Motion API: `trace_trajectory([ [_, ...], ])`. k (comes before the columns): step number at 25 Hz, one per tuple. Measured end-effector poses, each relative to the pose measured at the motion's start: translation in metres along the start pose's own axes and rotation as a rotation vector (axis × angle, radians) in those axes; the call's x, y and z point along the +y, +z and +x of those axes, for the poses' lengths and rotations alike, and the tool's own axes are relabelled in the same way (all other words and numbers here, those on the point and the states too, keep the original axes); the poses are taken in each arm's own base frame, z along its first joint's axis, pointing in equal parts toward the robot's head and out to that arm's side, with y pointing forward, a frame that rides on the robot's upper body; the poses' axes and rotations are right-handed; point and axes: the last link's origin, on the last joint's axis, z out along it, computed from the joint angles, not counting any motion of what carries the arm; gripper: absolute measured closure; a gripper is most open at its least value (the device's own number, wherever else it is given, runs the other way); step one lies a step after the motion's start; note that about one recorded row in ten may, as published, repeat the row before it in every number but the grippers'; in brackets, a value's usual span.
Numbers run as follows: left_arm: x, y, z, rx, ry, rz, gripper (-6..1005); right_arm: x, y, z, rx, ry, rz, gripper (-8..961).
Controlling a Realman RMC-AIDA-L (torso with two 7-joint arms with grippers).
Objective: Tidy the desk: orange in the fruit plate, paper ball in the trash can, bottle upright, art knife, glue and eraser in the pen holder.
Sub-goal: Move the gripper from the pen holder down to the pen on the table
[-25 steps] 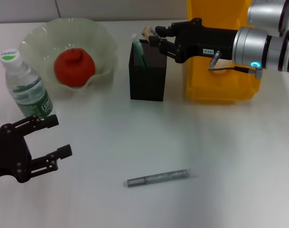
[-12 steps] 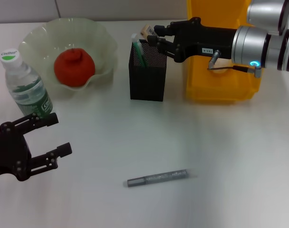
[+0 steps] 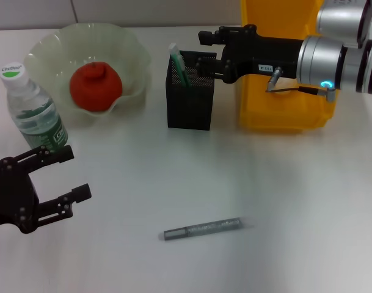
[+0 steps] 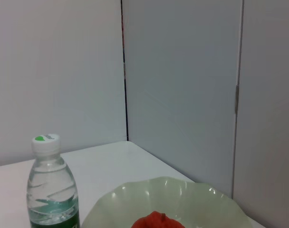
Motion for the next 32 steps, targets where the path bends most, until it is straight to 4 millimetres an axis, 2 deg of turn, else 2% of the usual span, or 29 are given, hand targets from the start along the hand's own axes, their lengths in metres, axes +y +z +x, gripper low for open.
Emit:
trace_trajectory([
  [6,0.000,0.000,0.000,0.000,0.000,-0.001,230,-0.001,-0.003,0.000,-0.010,0.004,0.005,388],
  [12,0.000,0.000,0.000,-0.002,-0.001,-0.005,231,0.000,-0.006,-0.003,-0.031,0.006,0.001,387],
  [17,0.000,0.000,0.000,-0.006,0.001,-0.009,231,0.000,-0.007,-0.004,-0.041,0.015,0.001,212],
  [19,0.000,0.000,0.000,-0.007,0.001,-0.009,231,0.000,-0.008,-0.006,-0.059,0.029,-0.001,205],
  [22,0.001,0.000,0.000,-0.008,0.000,-0.011,230,0.004,-0.014,-0.015,-0.101,0.053,-0.051,194],
  [27,0.002,0.000,-0.001,-0.010,-0.001,-0.013,230,0.018,-0.035,-0.033,-0.143,0.053,-0.212,188],
  [32,0.002,0.000,-0.002,-0.016,0.001,-0.014,231,0.031,-0.051,-0.045,-0.052,0.034,-0.397,190],
])
